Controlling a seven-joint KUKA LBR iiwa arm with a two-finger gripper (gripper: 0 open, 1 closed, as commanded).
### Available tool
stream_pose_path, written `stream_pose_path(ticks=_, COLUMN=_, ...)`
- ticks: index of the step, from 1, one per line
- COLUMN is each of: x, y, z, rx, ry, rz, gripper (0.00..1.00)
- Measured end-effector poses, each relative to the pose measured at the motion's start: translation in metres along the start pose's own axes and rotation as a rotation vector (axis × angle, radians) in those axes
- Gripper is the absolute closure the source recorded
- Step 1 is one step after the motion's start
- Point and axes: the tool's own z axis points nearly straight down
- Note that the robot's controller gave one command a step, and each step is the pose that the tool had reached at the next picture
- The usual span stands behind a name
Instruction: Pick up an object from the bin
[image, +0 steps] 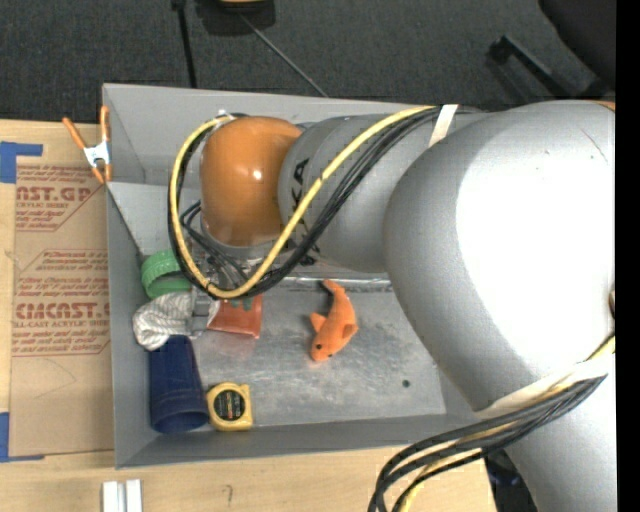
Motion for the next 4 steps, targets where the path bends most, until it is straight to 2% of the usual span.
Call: stream_pose_path(ticks=4, x=0.0000, y=0.0001, z=0.0001, rx=0.000, ry=0.000, rz=0.000, gripper=1.00)
